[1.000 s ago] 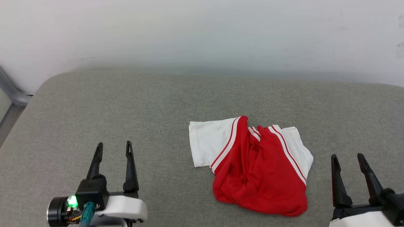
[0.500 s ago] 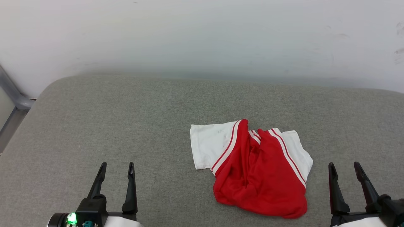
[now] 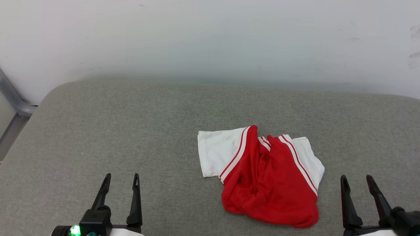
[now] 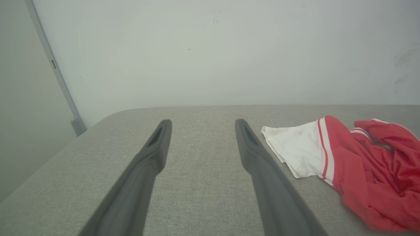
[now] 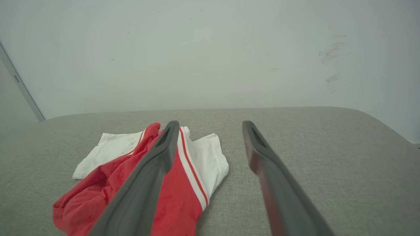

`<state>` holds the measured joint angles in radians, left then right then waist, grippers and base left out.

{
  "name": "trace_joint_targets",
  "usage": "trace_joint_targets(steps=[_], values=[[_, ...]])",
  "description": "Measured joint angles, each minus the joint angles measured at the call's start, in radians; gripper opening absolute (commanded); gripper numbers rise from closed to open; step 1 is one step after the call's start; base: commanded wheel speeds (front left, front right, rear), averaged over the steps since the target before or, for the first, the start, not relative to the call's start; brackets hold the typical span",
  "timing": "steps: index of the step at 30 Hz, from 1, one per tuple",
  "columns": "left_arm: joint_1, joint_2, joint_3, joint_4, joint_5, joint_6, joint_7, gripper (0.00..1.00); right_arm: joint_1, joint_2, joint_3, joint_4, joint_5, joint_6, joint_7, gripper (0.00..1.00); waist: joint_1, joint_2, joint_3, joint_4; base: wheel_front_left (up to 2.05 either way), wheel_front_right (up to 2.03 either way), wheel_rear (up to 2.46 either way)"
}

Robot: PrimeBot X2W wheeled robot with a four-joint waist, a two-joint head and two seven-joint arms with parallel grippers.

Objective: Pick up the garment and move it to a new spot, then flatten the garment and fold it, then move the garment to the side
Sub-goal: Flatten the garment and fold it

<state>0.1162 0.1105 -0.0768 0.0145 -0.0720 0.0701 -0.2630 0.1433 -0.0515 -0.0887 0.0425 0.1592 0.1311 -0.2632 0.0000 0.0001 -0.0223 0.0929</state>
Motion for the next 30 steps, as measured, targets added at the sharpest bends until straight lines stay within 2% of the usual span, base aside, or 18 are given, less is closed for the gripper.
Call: trace_joint_targets(steps=[20, 24, 30], values=[[-0.007, -0.024, 0.047, 0.018, 0.035, -0.058, 0.0, 1.0, -0.001, 0.0, 0.006, -0.001, 0.006, 0.0, 0.0, 1.0, 0.0001, 0.0, 0.006, -0.01, 0.0, 0.0, 0.0], [-0.081, -0.008, 0.029, 0.033, 0.046, -0.1, 0.0, 1.0, -0.01, 0.0, 0.011, -0.004, 0.005, 0.0, 0.0, 1.0, 0.0001, 0.0, 0.016, -0.016, 0.0, 0.0, 0.0], [-0.294, 0.048, 0.005, 0.106, 0.03, -0.168, 0.0, 1.0, -0.034, 0.0, 0.017, -0.018, -0.008, 0.0, 0.0, 1.0, 0.0001, 0.0, 0.051, -0.035, 0.0, 0.0, 0.0]])
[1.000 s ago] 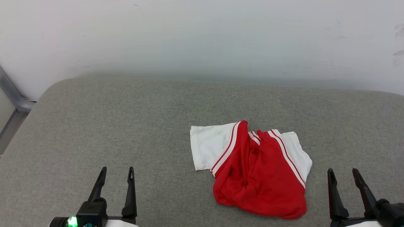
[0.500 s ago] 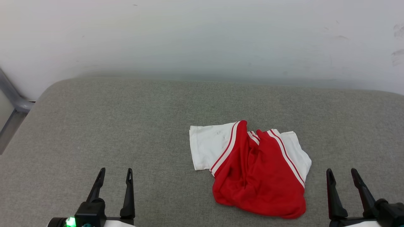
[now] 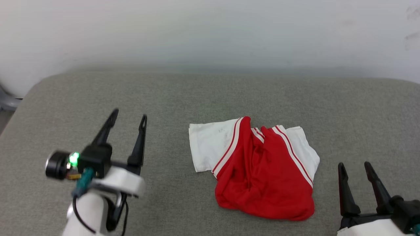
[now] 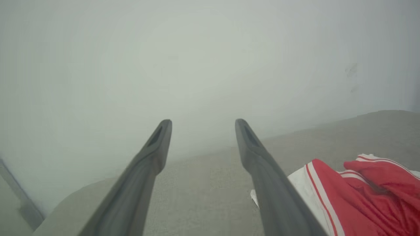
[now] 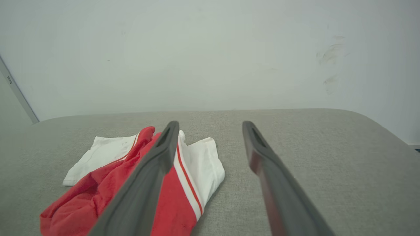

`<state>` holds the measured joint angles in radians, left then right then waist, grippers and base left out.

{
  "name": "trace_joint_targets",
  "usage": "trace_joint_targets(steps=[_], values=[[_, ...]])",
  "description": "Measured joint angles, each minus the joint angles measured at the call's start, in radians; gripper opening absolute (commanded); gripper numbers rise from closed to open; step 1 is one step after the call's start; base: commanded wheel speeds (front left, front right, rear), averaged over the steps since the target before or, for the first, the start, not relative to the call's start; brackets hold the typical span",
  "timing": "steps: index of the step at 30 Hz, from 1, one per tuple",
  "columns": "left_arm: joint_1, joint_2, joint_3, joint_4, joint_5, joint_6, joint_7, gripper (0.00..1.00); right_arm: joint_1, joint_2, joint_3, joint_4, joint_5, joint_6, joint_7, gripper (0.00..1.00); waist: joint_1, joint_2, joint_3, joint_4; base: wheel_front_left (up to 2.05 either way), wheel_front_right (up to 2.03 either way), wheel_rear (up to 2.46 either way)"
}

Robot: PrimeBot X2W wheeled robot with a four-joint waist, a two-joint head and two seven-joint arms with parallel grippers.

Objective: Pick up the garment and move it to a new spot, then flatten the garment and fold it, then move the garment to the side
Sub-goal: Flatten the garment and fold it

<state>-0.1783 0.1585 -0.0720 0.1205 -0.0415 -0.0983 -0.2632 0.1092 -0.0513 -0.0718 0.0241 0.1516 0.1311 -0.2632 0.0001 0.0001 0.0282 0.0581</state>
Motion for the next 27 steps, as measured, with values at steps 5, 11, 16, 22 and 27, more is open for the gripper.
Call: trace_joint_targets(steps=[5, 11, 16, 22, 27], values=[[-0.2, 0.068, -0.071, 0.143, -0.031, -0.026, 0.009, 1.0, -0.038, 0.0, 0.01, -0.01, -0.002, 0.0, 0.0, 1.0, 0.0, -0.0001, 0.047, -0.024, 0.0, 0.0, 0.0], [-0.46, 0.127, -0.232, 0.281, -0.193, -0.03, 0.158, 1.0, -0.082, 0.0, 0.006, -0.017, -0.012, 0.0, 0.0, 1.0, 0.0001, -0.0001, 0.115, -0.055, 0.0, 0.0, 0.0], [-0.624, 0.163, -0.396, 0.362, -0.402, -0.03, 0.391, 1.0, -0.115, 0.0, 0.005, -0.023, -0.012, 0.0, 0.0, 1.0, 0.0001, -0.0001, 0.173, -0.076, 0.0, 0.0, 0.0], [-0.773, 0.233, -0.598, 0.417, -0.605, -0.03, 0.734, 1.0, -0.148, 0.0, 0.009, -0.029, -0.012, 0.0, 0.0, 1.0, 0.0001, -0.0001, 0.233, -0.102, 0.0, 0.0, 0.0], [-0.85, 0.291, -0.76, 0.428, -0.7, -0.03, 0.913, 1.0, -0.179, 0.0, 0.014, -0.036, -0.012, 0.0, 0.0, 1.0, 0.0001, -0.0001, 0.281, -0.126, 0.0, 0.0, 0.0]])
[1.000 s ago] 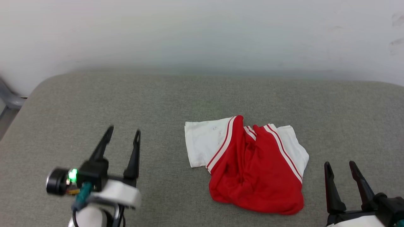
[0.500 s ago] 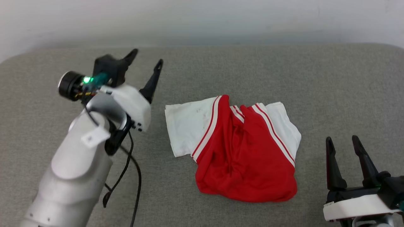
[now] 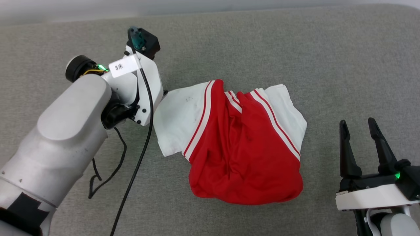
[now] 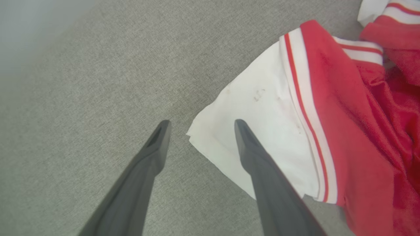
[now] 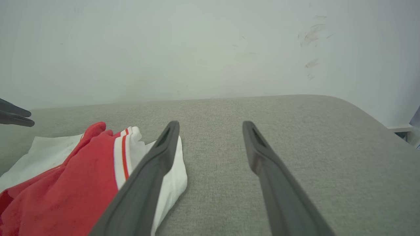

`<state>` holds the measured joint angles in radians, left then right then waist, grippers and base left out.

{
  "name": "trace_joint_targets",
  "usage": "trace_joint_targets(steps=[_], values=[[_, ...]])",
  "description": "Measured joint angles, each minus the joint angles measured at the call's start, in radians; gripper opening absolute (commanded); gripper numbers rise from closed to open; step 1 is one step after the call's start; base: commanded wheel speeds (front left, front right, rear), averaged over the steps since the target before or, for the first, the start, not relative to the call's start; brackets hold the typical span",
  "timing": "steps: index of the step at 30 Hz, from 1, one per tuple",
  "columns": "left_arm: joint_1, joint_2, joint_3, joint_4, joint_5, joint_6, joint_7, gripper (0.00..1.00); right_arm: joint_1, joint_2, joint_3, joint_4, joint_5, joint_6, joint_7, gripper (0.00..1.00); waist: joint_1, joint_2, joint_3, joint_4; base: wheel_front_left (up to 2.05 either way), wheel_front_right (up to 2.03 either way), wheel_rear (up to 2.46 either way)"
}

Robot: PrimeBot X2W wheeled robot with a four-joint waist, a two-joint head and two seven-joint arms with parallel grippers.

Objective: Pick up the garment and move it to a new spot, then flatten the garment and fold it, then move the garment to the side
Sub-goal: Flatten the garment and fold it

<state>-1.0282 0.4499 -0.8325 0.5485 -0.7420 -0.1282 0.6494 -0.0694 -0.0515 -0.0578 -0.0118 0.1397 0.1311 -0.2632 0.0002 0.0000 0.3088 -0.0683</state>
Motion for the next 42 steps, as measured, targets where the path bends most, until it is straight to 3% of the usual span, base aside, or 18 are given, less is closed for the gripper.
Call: trace_joint_targets(steps=[5, 15, 17, 23, 30, 36, 42], values=[[-0.051, 0.028, -0.112, 0.031, -0.064, 0.0, 0.07, 1.0, -0.022, 0.0, 0.004, -0.003, 0.001, 0.0, 0.0, 1.0, 0.0, 0.0, 0.047, -0.024, 0.0, 0.0, 0.0], [-0.079, 0.065, -0.232, 0.103, -0.175, 0.001, 0.078, 1.0, -0.046, 0.0, 0.003, -0.007, 0.008, 0.0, 0.0, 1.0, -0.0003, 0.0, 0.094, -0.061, 0.0, 0.0, 0.0], [-0.08, 0.067, -0.245, 0.103, -0.202, 0.001, 0.065, 0.0, -0.048, 0.0, -0.002, -0.007, 0.007, 0.0, 0.0, 1.0, -0.0003, 0.0, 0.093, -0.057, 0.0, 0.0, 0.0], [-0.083, 0.052, -0.305, 0.104, -0.216, 0.0, -0.055, 0.0, -0.05, 0.0, 0.001, 0.003, -0.002, 0.0, 0.0, 1.0, -0.0002, 0.0, 0.074, -0.029, 0.0, 0.0, 0.0], [-0.074, 0.069, -0.279, 0.116, -0.196, -0.001, -0.323, 0.0, -0.012, 0.0, -0.001, 0.01, -0.008, 0.0, 0.0, 1.0, -0.0003, 0.0, 0.008, 0.01, 0.0, 0.0, 0.0], [0.028, 0.149, -0.245, 0.113, -0.216, 0.026, -0.434, 0.0, 0.034, 0.0, -0.007, 0.013, -0.008, 0.0, 0.0, 1.0, -0.0003, 0.0, -0.056, 0.052, 0.0, 0.0, 0.0], [0.163, 0.226, -0.219, 0.087, -0.283, 0.064, -0.462, 0.0, 0.055, 0.0, -0.01, 0.017, -0.008, 0.0, 0.0, 1.0, -0.0003, 0.0, -0.105, 0.091, 0.0, 0.0, 0.0]])
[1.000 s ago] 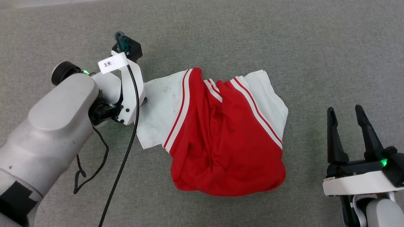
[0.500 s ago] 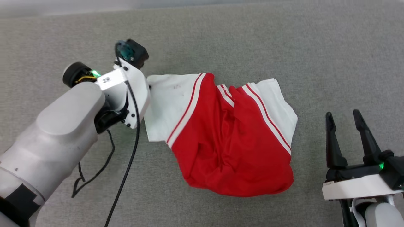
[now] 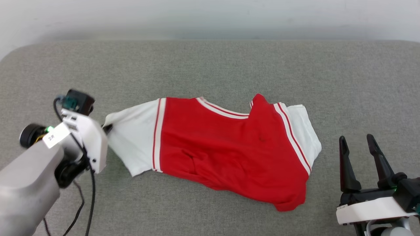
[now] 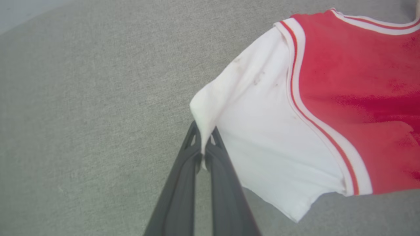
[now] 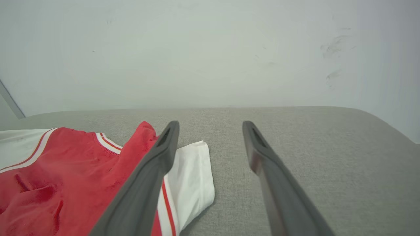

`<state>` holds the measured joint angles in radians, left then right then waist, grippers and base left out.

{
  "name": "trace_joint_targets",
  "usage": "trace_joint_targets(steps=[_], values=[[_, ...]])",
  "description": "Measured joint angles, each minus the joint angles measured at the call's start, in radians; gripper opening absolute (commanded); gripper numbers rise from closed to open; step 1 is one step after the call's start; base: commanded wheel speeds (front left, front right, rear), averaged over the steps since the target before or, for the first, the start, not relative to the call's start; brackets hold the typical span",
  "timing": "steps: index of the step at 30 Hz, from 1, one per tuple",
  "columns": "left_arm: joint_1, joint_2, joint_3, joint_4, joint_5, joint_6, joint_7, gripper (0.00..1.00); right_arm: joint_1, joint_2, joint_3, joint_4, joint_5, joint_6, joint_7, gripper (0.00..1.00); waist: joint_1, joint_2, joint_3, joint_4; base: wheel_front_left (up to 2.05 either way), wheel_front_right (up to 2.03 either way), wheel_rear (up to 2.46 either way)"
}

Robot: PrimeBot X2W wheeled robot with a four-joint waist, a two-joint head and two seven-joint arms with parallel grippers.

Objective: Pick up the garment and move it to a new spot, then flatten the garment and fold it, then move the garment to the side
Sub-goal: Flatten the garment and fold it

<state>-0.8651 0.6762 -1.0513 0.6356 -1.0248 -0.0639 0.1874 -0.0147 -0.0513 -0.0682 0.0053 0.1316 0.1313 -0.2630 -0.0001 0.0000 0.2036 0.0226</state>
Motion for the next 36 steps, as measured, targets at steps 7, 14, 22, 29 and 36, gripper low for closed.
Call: trace_joint_targets(steps=[7, 14, 22, 29, 36], values=[[0.159, 0.067, 0.023, -0.021, -0.076, 0.054, -0.024, 0.0, 0.01, 0.0, 0.003, 0.002, -0.003, 0.0, 0.0, 1.0, 0.0, 0.0, -0.029, 0.013, 0.0, 0.0, 0.0], [0.277, 0.093, 0.035, -0.022, -0.143, 0.097, -0.028, 0.0, 0.016, 0.0, -0.006, 0.007, -0.006, 0.0, 0.0, 1.0, 0.0, 0.0, -0.031, 0.005, 0.0, 0.0, 0.0], [0.311, 0.055, 0.063, 0.003, -0.127, 0.143, -0.19, 1.0, 0.014, 0.0, -0.026, 0.003, -0.019, 0.0, 0.0, 1.0, 0.0, 0.0, -0.059, 0.007, 0.0, 0.0, 0.0], [0.321, 0.046, 0.117, -0.049, -0.042, 0.248, -0.425, 1.0, -0.042, 0.0, -0.081, -0.047, -0.068, 0.0, 0.0, 1.0, 0.0, 0.0, -0.096, 0.028, 0.0, 0.0, 0.0], [0.387, 0.027, 0.275, -0.274, 0.137, 0.397, -0.449, 1.0, -0.163, -0.097, -0.082, -0.053, -0.088, 0.0, 0.0, 1.0, 0.0, 0.0, -0.104, 0.076, 0.0, 0.0, 0.0]])
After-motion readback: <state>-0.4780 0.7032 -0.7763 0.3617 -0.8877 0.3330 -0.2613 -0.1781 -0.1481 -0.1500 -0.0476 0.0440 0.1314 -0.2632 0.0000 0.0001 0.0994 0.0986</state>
